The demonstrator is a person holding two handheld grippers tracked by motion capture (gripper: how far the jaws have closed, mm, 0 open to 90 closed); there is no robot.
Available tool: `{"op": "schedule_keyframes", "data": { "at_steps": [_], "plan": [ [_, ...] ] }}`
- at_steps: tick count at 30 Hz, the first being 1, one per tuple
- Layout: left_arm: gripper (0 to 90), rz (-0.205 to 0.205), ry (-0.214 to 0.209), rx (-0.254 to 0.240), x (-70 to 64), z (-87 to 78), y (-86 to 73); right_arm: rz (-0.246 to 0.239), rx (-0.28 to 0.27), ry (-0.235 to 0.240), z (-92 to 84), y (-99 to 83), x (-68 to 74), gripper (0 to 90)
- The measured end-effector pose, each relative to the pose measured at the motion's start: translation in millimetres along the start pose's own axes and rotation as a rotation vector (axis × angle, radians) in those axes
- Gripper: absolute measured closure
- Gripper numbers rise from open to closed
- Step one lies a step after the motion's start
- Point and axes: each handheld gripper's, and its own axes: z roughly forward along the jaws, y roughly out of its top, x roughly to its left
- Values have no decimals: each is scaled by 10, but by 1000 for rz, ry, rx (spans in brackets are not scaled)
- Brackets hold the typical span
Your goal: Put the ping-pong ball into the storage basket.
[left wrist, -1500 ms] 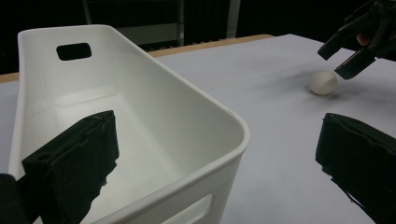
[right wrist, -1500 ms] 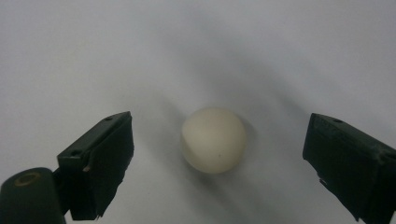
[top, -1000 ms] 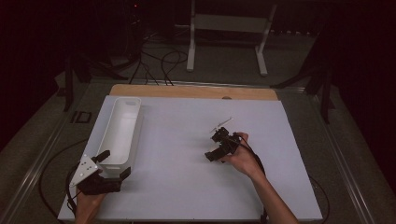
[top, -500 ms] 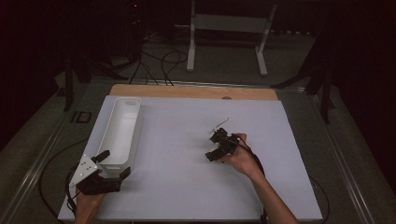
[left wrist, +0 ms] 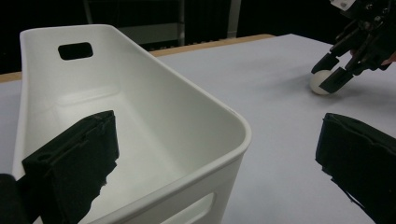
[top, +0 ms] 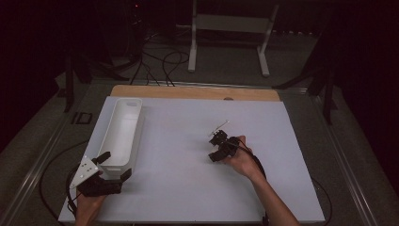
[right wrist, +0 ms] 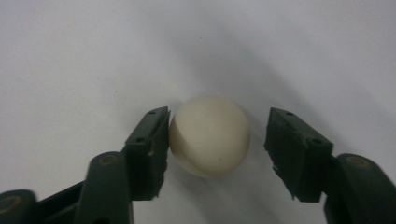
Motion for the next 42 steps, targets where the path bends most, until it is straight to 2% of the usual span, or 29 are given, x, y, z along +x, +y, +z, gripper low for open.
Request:
{"op": "schedule_keyframes", "data": {
  "at_steps": [6, 20, 27, 42],
  "plan": [
    [0, 0, 0, 0, 0, 0, 0, -2, 14, -10, 7, -1, 1, 495],
    [0, -1, 1, -1, 0, -1, 0, -12, -6, -10, -72, 6, 31, 502],
    [0, 4, 1, 0, -3, -2, 1, -31, -21, -25, -199, 84, 73, 503],
    [0, 6, 1, -5, -7, -7, 3, -53, -36, -31, -322, 193, 104, 503]
  ]
}}
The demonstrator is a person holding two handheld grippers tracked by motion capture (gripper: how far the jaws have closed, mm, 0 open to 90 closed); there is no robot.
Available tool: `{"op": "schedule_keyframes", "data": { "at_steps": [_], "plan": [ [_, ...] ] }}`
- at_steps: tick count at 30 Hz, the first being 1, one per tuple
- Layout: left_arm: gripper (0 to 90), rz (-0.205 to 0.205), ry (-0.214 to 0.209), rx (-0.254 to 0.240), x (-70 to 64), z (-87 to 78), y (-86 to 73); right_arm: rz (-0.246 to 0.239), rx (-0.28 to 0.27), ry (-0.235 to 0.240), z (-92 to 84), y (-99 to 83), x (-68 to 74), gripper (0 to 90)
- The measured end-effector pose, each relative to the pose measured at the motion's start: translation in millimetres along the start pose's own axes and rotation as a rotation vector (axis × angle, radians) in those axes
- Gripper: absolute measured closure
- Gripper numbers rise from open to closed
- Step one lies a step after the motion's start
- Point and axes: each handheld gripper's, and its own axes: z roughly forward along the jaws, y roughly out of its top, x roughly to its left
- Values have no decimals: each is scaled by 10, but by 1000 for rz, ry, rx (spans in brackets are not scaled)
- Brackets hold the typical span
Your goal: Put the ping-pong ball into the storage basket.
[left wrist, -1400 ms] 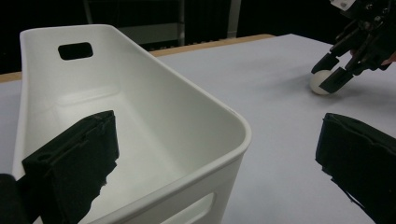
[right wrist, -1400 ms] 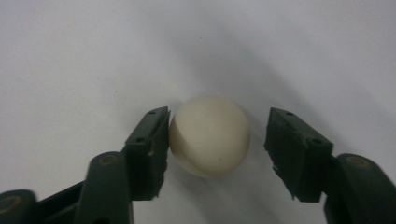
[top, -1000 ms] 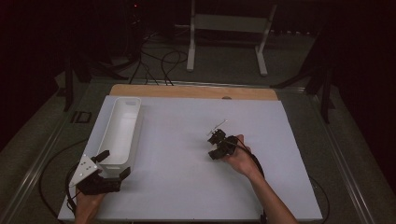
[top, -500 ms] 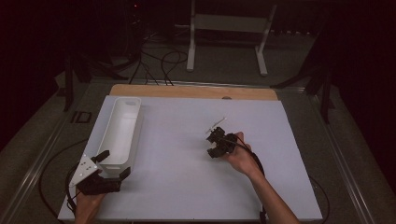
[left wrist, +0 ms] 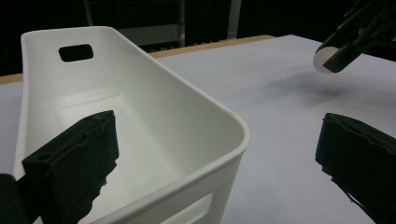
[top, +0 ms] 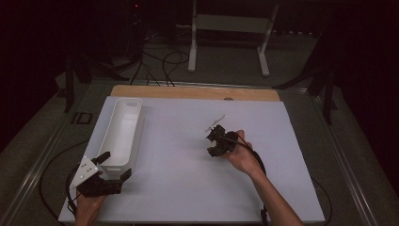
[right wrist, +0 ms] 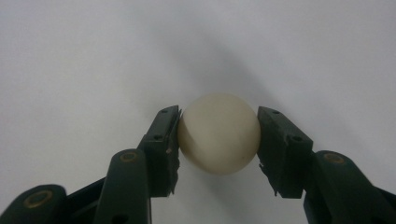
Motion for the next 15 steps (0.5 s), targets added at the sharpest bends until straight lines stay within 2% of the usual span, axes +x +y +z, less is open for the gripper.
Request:
{"op": "schedule_keyframes", "data": {
  "at_steps": [15],
  "plan": [
    [0, 2, 2, -2, -3, -9, 2, -15, -22, -4, -141, 123, -7, 504]
  ]
}}
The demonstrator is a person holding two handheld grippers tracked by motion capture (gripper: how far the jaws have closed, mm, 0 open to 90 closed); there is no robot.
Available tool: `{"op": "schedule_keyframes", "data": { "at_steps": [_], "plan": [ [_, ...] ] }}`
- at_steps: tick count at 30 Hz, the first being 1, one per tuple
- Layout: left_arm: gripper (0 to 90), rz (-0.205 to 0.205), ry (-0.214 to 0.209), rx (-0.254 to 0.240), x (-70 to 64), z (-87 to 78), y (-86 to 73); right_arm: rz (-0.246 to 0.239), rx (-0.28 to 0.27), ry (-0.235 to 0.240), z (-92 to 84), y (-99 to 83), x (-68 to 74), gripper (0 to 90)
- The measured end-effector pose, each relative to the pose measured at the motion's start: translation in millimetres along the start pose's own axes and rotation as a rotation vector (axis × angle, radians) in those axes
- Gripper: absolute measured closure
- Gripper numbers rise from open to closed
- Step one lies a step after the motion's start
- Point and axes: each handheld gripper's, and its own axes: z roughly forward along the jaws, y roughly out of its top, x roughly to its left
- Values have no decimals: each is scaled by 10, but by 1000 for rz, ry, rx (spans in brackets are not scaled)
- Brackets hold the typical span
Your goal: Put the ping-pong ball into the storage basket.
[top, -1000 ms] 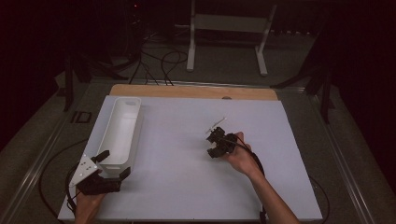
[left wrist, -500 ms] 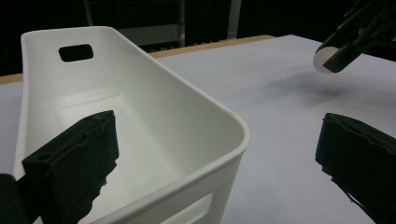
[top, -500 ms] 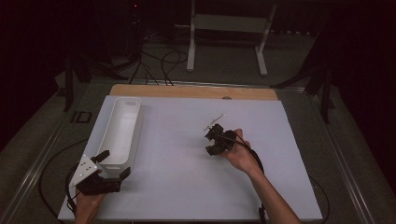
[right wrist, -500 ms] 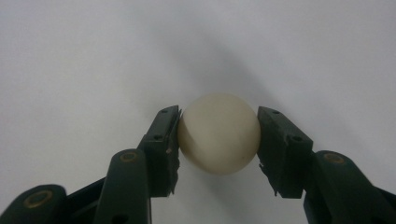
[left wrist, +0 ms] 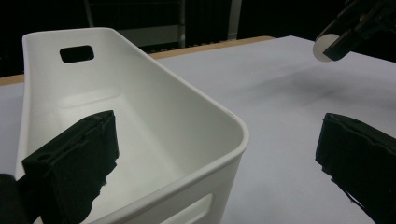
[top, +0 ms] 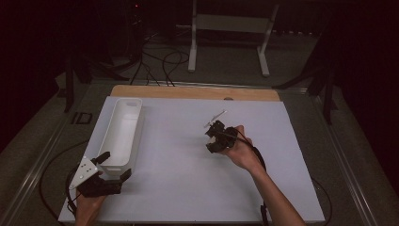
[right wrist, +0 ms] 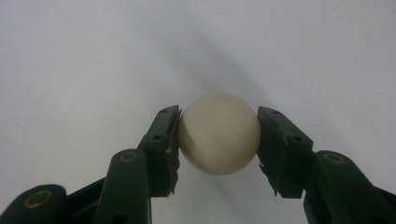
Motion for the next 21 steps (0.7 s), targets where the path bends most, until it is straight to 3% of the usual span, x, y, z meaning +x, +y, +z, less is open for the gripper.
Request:
{"op": "schedule_keyframes", "data": {
  "at_steps": [21],
  "plan": [
    [0, 1, -2, 1, 0, -3, 1, -38, -26, -2, -136, 197, 19, 504]
  ]
}}
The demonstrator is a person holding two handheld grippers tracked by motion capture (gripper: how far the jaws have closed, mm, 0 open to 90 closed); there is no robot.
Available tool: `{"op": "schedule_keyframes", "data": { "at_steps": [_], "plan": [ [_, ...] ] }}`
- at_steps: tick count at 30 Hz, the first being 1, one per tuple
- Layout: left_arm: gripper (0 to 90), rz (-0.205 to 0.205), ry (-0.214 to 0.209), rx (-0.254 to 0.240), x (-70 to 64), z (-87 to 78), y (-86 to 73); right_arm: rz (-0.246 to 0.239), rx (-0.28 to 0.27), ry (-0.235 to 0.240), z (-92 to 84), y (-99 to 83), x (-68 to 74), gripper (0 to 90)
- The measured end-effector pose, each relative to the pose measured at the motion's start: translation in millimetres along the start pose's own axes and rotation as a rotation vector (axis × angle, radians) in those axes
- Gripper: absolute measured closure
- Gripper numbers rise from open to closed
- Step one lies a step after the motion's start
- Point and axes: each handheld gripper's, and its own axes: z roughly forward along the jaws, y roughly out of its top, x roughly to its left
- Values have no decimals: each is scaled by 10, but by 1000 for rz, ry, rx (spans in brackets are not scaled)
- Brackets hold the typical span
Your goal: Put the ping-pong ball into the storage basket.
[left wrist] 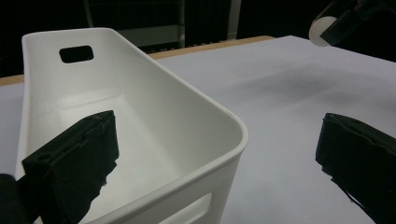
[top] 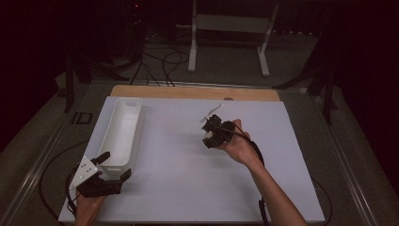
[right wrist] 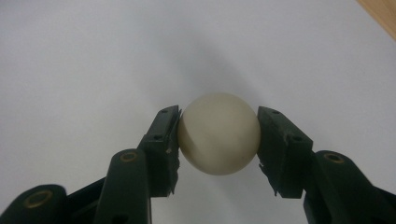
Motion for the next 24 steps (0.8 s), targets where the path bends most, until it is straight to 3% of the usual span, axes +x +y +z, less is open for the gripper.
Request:
{"op": "schedule_keyframes", "data": {
  "at_steps": [24],
  "plan": [
    [0, 2, 1, 1, 0, -2, 0, -24, -28, 6, -111, 233, 43, 504]
  ]
}}
